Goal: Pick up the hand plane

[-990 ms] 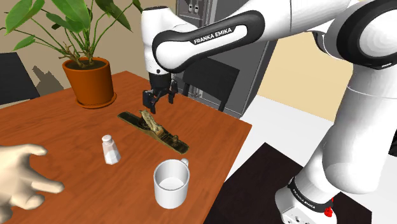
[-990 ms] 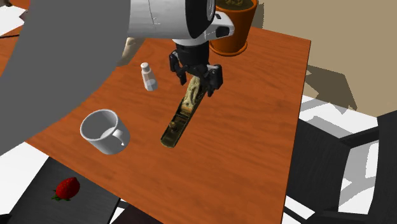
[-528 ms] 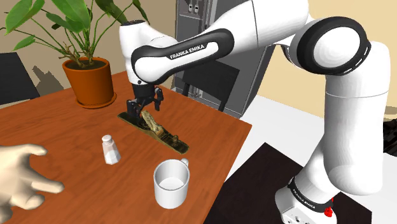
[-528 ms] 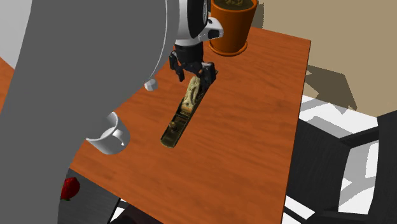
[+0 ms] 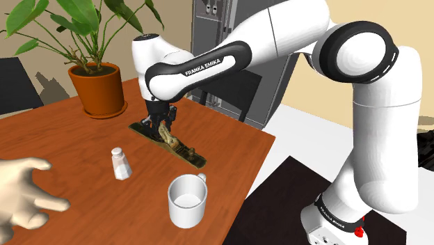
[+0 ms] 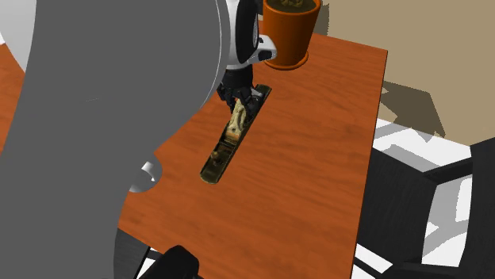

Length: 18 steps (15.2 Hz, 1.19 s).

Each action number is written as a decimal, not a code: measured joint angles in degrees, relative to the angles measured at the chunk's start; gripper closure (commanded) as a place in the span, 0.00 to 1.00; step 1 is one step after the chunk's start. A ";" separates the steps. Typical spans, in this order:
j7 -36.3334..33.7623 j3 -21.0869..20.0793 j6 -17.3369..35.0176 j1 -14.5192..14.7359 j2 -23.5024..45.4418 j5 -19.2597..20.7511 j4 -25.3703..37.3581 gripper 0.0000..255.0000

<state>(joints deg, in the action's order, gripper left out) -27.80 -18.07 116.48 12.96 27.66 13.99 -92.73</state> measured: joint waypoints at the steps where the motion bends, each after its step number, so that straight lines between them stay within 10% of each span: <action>1: -0.01 0.00 0.01 0.01 -0.02 0.01 -0.01 1.00; 18: 1.04 -0.51 -5.80 -0.08 -2.16 -1.07 3.81 1.00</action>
<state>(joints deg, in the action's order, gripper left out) -26.76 -18.57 110.68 12.88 25.50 12.92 -88.92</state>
